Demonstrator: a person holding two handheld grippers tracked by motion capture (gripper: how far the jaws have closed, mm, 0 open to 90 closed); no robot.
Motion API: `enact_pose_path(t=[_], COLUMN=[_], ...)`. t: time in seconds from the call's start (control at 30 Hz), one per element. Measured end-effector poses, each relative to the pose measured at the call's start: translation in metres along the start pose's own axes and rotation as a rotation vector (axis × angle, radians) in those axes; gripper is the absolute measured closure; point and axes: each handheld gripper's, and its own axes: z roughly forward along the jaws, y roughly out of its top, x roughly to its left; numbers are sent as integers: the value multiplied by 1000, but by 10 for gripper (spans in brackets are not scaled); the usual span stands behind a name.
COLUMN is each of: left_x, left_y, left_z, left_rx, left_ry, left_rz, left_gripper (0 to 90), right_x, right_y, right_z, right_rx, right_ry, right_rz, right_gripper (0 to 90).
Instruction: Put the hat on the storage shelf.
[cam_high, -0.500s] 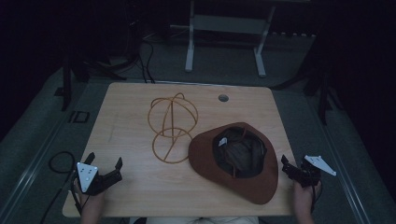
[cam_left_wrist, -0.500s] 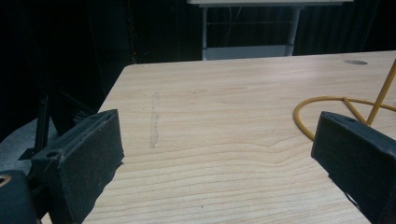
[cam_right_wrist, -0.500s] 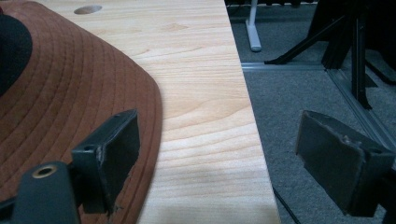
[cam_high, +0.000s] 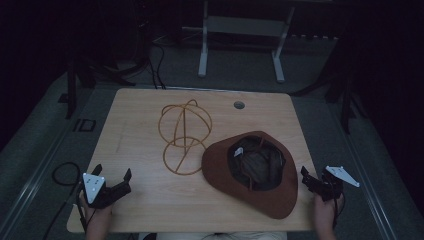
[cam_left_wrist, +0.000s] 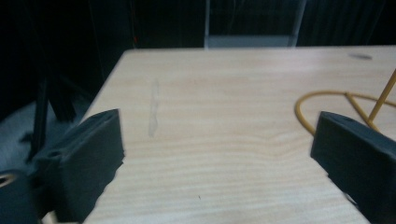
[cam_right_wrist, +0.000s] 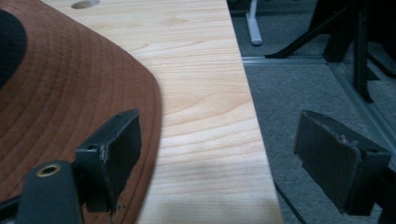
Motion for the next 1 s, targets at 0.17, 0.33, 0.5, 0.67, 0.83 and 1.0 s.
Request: enact_pose_path(t=[0.17,0.33,0.5,0.67,0.83,1.0], left_x=[-4,-6,-6,-12,-20,-27], left_y=[3,5,6,8,11,10], left_z=[-3,-6,-10,-16,-18,-19], left_rx=[5,21,13,-6,6,39], left_ry=[7,21,-43,-90,-88,-81], left_rz=[-14,-61,-99,-79,-61,35], left_gripper=[68,69,69,69,69,68], right_x=[3,20,40,73,89,95], right_y=[0,14,34,61,71,78], right_z=[0,-8,-14,-7,8,30], right_rx=[27,69,61,97,159,241], right_ry=[27,94,160,246,272,259], right_rz=[0,-52,-103,-237,-277,-272], right_gripper=[155,144,135,136,137,137])
